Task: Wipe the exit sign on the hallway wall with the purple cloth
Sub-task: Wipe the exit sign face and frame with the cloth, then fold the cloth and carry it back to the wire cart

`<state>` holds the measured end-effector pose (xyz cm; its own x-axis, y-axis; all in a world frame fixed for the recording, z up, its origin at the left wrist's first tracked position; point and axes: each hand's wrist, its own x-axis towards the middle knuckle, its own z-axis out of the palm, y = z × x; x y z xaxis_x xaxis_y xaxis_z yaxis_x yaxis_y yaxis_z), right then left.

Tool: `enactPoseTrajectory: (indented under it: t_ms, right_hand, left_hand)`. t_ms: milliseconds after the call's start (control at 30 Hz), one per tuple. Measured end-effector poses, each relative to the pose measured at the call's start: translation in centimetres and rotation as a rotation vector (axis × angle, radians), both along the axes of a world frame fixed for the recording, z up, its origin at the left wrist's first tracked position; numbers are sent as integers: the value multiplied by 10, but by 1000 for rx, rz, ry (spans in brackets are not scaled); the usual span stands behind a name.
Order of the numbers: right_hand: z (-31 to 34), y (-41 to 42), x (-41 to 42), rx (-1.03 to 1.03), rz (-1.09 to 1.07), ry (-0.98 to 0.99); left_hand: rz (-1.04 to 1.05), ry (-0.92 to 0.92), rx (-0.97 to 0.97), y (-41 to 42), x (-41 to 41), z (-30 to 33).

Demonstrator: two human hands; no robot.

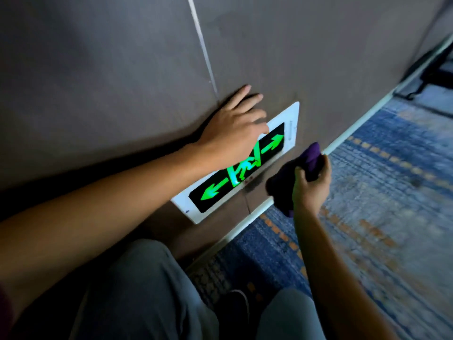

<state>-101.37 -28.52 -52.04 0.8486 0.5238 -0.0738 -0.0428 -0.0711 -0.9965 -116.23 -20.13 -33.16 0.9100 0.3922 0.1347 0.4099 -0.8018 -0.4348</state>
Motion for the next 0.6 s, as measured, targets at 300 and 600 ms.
enactPoseTrajectory:
  t_ms: [300,600]
  right_hand:
    - [59,-87,-10,155,167,-139]
    - [105,-139,-18,-12,121,-125]
  left_hand:
    - [311,-677,-1418,-61,15,-54]
    - [276,-502,-1648,-104,40,-35]
